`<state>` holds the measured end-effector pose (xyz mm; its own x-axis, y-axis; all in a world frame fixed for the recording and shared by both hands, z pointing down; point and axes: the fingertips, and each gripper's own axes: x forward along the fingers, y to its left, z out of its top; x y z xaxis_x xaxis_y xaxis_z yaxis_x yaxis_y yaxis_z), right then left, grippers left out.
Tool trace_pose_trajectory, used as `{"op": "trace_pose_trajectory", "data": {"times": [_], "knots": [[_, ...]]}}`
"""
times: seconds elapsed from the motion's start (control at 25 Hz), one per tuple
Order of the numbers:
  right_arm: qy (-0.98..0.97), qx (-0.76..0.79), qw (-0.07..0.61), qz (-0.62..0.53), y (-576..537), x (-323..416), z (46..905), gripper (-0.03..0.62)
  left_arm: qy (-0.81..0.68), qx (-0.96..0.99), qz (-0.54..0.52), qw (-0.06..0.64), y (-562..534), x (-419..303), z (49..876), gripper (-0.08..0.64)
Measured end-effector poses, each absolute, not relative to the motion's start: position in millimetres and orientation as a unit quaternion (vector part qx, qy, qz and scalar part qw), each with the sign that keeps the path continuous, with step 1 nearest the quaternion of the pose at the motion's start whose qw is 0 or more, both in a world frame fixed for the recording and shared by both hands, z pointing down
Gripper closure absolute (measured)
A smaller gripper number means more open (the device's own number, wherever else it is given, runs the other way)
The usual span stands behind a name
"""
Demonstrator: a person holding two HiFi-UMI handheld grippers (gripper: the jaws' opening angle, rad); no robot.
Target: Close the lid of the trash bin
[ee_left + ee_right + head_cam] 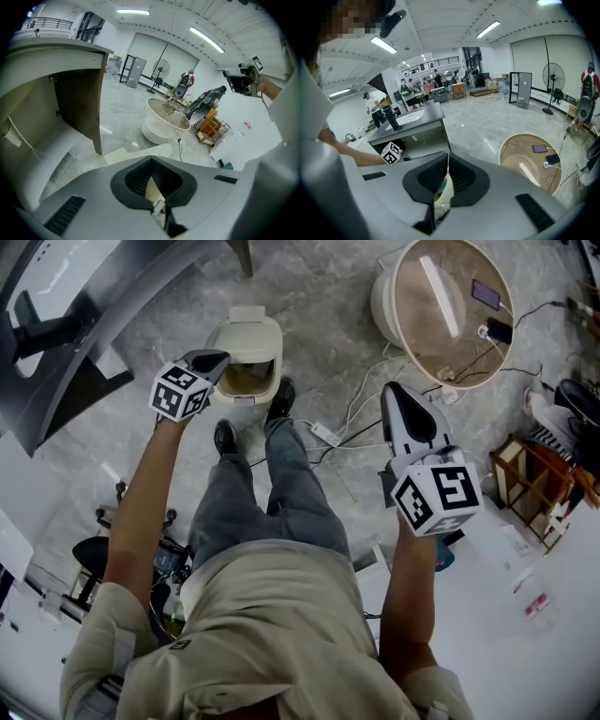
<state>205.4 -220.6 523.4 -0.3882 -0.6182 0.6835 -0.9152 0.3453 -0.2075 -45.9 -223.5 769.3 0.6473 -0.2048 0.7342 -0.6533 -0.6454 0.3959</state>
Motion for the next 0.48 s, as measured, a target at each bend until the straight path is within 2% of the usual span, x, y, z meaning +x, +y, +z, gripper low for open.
{"op": "trace_pose_trajectory", "data": {"times": [0.48], "knots": [[-0.779, 0.485, 0.261, 0.300, -214.7, 198.8, 537.6, 0.566, -0.219, 0.814, 0.375, 0.385, -151.1, -50.0, 817.0, 0.545]]}}
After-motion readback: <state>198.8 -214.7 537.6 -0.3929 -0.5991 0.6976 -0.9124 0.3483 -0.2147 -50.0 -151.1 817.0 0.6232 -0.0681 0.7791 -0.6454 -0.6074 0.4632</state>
